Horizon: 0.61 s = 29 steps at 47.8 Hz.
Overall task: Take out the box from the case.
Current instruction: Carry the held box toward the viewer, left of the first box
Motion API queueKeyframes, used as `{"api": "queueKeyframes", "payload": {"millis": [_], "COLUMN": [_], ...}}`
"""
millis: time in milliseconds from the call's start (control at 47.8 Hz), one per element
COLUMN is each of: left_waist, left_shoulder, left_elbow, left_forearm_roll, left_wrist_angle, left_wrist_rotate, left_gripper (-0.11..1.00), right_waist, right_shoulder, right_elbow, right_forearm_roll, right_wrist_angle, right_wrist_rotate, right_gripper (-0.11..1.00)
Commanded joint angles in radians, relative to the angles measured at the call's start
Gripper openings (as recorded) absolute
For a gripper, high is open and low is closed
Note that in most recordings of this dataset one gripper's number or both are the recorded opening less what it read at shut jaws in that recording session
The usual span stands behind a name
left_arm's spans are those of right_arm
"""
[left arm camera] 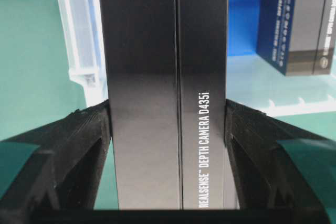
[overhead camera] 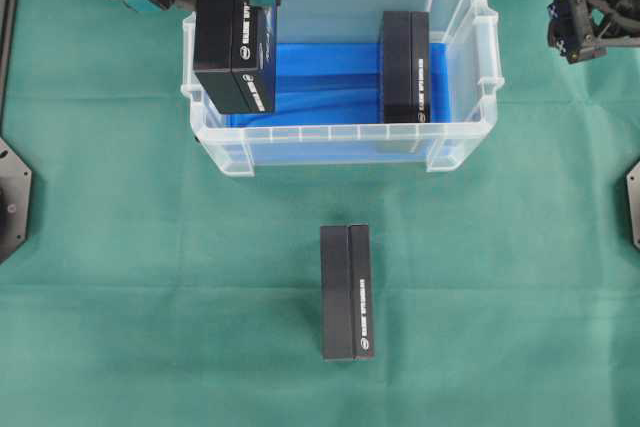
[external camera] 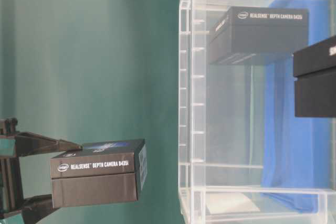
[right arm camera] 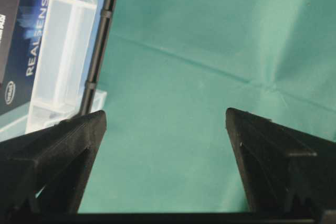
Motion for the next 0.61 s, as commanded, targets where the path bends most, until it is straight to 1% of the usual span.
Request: {"api": "queueKeyframes", "payload": {"millis": [0, 105, 209, 460, 586], "left_waist": [-0.017, -0.038, -0.066, -0.164, -0.225], "left_shoulder": [-0.029, -0.034, -0.04, -0.055, -0.058], "left_elbow": [-0.021, -0.009, 0.003, 0.043, 0.061], "left_forearm_roll": [0.006, 0.006, 0.006, 0.008, 0.023], "left_wrist_angle": [-0.003, -0.002, -0.002, -0.002, -0.002], "left_wrist_rotate": [-0.005, -0.021, -0.058, -0.172, -0.232], "left_gripper": [0.64, 0.64, 0.64, 0.64, 0.64], "right_waist": [0.002, 0.002, 0.002, 0.002, 0.002], "right_shoulder": [-0.008, -0.008, -0.008, -0.008, -0.008], "right_elbow": [-0.011, -0.011, -0.011, -0.011, -0.011], "right_forearm_roll": [0.0, 0.0, 0.0, -0.003, -0.003], "right_wrist_angle": [-0.003, -0.003, -0.006, -0.008, -0.011], "right_wrist_rotate": [0.002, 0.0, -0.002, -0.003, -0.003], "right_gripper": [0.93, 0.93, 0.93, 0.93, 0.93]}}
